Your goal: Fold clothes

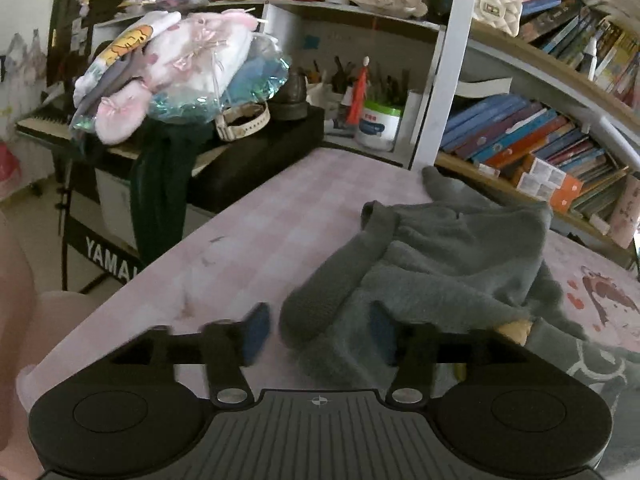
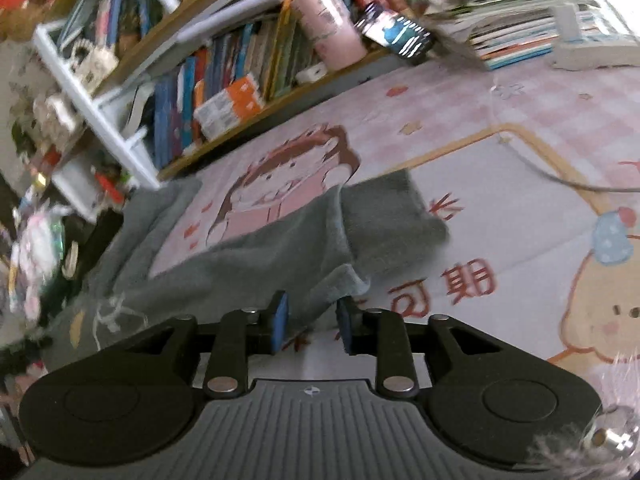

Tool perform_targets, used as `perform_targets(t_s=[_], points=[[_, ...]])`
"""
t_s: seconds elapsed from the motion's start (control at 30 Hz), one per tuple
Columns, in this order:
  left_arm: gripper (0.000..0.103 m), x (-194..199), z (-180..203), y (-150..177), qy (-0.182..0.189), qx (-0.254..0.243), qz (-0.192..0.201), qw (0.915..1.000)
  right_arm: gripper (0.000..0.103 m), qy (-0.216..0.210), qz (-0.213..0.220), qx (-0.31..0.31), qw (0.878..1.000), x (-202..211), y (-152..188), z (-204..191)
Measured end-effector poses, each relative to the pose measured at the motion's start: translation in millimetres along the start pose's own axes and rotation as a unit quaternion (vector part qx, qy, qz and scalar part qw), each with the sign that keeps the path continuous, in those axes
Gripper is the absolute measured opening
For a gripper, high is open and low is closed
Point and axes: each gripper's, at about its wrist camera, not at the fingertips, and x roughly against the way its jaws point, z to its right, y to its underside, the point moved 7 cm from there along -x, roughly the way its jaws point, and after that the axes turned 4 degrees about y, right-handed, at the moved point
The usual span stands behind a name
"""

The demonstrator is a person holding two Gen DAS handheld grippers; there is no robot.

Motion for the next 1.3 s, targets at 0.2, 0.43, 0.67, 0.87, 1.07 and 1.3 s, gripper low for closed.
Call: perform_targets(t_s=[0.2,0.43,0.67,0.87,1.07,1.3], points=[[0.059,0,-1,8,0.013,0.019,-0.009,0.9997,0.046,0.064,0.043,-0.055,0.995,3,-21,33],[0.058,-7,-4,14,0.032,0.055,-0.019,0.9978,0.007,0.049,0.014,-0.032,0.998,-7,-22,28],[0.058,-6,-1,17,0.045,0.063,-0.018,0.9968,0.005,-0.024,0.138,0.12,0.983,97,-56,-29],[0.058,-8,0,22,0.066,0.078,-0.02,0.9946,0.019,0.135,0.006,0.069,0.988,60,-20,46],[0.055,-6,5,17,0.079,0.093,-0.008,0.9925,0.042,0.165,0.09,0.082,0.979,71,-36,44],[0.034,-11,10,22,0.124,0.134,-0.016,0.983,0.042,0.114,0.077,0.16,0.978,34,-20,-6]])
